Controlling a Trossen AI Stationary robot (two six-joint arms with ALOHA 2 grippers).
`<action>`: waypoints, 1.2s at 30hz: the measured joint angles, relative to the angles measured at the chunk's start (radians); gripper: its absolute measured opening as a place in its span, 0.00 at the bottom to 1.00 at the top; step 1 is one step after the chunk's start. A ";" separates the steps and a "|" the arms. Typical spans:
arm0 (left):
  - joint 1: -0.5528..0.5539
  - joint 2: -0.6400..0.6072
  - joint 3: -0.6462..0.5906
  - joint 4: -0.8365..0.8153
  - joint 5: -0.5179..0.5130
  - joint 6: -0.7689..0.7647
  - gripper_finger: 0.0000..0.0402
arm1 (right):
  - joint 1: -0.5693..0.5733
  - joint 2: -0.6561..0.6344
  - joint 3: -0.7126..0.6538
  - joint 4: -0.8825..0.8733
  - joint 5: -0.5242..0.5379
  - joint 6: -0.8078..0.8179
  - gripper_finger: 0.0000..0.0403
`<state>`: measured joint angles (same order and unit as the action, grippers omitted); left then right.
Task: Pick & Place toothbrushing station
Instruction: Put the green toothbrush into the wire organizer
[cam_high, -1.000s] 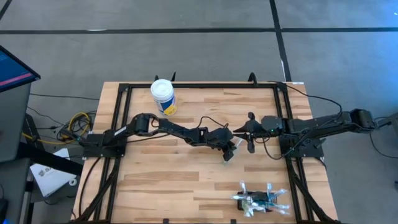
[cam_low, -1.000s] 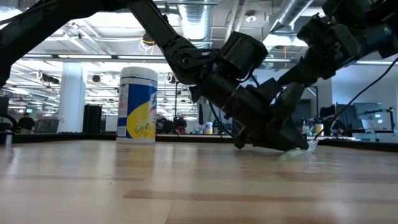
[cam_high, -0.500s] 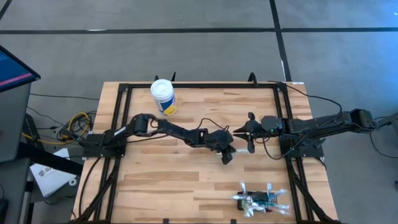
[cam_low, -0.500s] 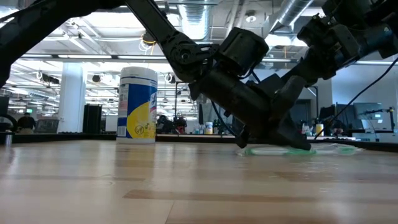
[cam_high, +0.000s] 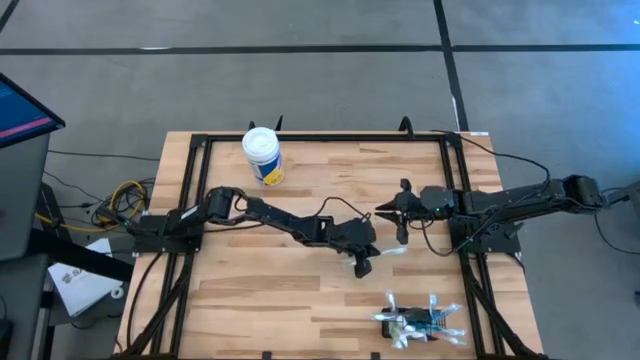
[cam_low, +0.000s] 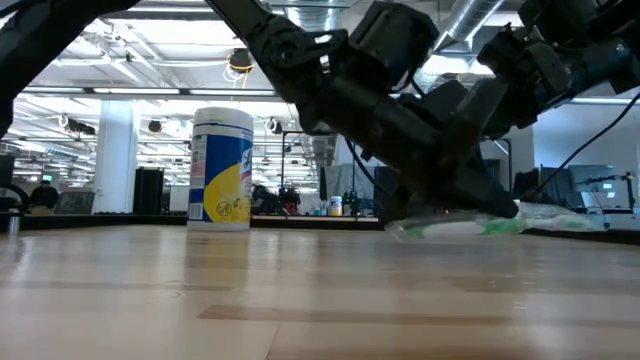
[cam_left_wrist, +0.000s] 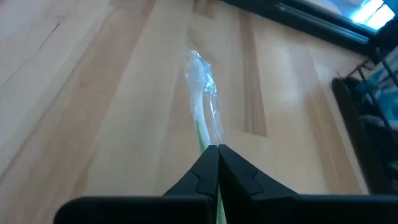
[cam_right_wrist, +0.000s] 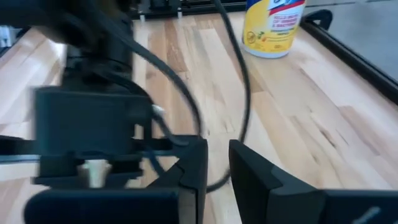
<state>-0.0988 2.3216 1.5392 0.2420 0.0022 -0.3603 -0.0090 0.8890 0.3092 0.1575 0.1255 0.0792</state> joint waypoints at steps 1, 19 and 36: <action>-0.003 -0.006 -0.001 -0.011 -0.007 0.012 0.00 | 0.000 0.000 0.000 0.000 0.008 0.000 0.14; -0.070 -0.246 -0.138 0.007 -0.145 0.126 0.00 | 0.000 0.000 0.000 0.008 0.014 0.000 0.14; -0.095 -0.357 -0.350 0.462 -0.021 0.148 0.00 | 0.000 0.000 0.000 0.033 0.011 0.000 0.14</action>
<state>-0.1939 1.9648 1.1889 0.7044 -0.0185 -0.2119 -0.0093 0.8890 0.3092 0.1909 0.1365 0.0792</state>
